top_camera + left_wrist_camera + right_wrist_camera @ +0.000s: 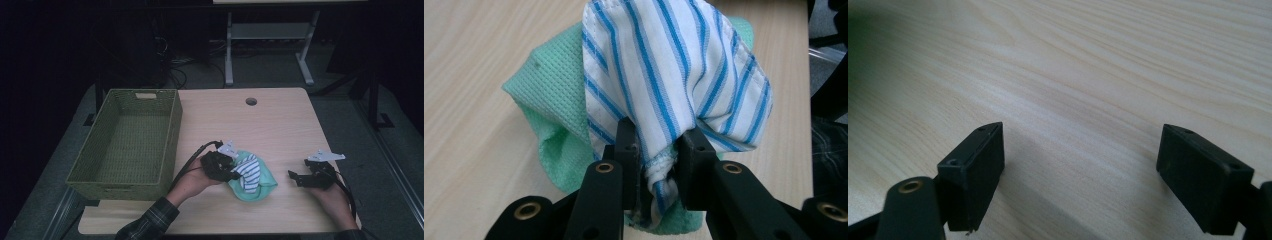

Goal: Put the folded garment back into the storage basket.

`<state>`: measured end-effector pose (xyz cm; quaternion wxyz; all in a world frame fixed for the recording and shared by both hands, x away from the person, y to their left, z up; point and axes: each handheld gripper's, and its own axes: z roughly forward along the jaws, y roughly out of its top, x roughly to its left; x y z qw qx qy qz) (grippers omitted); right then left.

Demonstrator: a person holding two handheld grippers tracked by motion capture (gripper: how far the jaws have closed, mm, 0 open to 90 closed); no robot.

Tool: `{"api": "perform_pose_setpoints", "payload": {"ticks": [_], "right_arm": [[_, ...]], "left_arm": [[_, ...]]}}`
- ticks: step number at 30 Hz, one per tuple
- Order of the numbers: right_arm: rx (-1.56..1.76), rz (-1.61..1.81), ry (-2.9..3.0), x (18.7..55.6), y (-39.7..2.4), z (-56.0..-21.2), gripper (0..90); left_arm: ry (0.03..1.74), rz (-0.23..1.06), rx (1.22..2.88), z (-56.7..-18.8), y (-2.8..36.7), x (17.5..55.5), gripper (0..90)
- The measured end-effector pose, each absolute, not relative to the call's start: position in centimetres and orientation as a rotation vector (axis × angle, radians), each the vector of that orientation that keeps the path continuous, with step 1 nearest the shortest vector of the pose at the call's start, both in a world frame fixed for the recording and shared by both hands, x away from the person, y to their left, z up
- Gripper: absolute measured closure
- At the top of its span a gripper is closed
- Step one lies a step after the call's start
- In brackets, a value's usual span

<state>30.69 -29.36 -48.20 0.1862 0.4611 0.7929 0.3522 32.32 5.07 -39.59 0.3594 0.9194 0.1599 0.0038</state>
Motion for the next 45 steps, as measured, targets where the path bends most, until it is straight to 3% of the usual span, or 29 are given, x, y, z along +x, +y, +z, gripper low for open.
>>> {"api": "perform_pose_setpoints", "payload": {"ticks": [19, 45], "right_arm": [[1.300, 0.992, 2.232, 30.7, -29.4, -48.2, 19.0], [1.306, 0.992, 2.228, 30.7, -29.4, -48.2, 19.0]], "left_arm": [[0.454, 0.068, 2.326, -34.4, 8.7, 33.8, 73.9], [0.684, 0.241, 2.214, -29.3, 19.1, 36.0, 74.0]]}}
